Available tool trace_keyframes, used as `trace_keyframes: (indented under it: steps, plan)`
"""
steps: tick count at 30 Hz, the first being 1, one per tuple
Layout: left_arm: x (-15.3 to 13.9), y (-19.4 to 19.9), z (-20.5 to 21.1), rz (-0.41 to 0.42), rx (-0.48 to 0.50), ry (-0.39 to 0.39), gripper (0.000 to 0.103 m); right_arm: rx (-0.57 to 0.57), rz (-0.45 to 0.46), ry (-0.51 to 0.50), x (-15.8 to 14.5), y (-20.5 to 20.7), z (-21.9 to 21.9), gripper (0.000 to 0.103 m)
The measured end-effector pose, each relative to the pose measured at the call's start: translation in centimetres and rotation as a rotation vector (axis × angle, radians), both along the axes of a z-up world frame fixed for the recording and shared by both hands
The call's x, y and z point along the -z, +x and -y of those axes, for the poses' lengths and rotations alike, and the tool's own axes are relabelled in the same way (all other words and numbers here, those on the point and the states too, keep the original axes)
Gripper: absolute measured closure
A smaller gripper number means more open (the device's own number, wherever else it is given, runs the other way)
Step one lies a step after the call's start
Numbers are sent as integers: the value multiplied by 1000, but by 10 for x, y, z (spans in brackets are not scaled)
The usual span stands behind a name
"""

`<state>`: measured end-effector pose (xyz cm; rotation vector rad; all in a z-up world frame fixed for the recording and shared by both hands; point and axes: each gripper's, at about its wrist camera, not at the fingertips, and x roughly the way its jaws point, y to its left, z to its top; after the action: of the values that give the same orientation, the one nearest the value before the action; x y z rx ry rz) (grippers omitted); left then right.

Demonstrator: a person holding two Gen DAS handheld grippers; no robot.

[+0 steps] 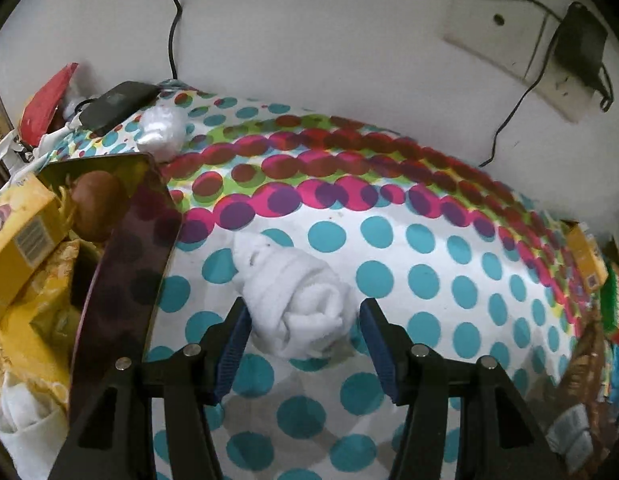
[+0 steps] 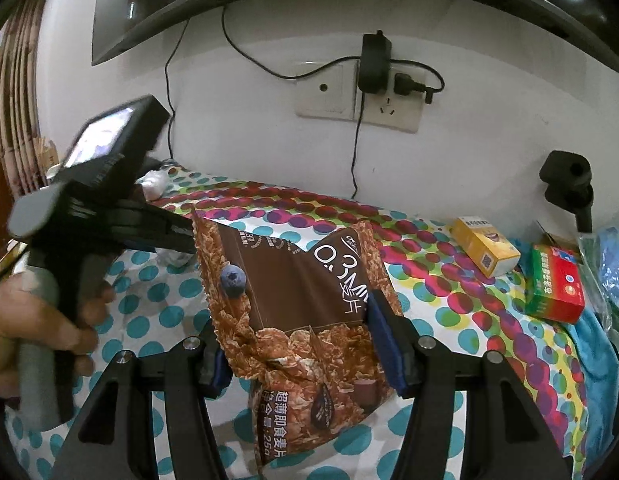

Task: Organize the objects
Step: 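Grasp the rolled white towel on the bedspread with the left tool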

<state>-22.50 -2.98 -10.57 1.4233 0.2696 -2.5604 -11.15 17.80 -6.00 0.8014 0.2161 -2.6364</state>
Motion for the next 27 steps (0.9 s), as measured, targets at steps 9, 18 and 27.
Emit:
trace_keyframes:
  steps: [9, 18, 27]
  plan:
    - [-1, 10, 1, -54, 27, -25, 72, -13, 15, 15, 0, -2, 4, 46]
    - [-2, 31, 1, -35, 71, 8, 73, -15, 22, 32, 1, -4, 7, 45]
    - [-11, 51, -7, -36, 116, 40, 73, -22, 31, 51, 3, -5, 11, 45]
